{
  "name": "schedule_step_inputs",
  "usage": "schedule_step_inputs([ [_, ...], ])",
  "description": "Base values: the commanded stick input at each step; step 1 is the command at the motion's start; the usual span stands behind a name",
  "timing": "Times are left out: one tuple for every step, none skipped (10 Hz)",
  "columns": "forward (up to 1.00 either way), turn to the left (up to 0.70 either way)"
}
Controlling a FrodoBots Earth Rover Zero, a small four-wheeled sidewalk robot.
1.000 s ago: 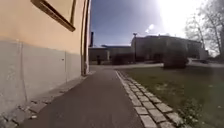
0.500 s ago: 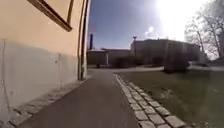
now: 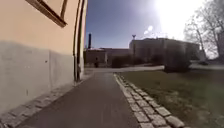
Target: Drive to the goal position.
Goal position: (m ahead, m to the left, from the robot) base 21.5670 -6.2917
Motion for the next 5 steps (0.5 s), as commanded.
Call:
schedule_step_inputs([
  [0.70, 0.00],
  [0.70, 0.00],
  [0.70, 0.00],
  [0.70, 0.00],
  [0.70, 0.00],
])
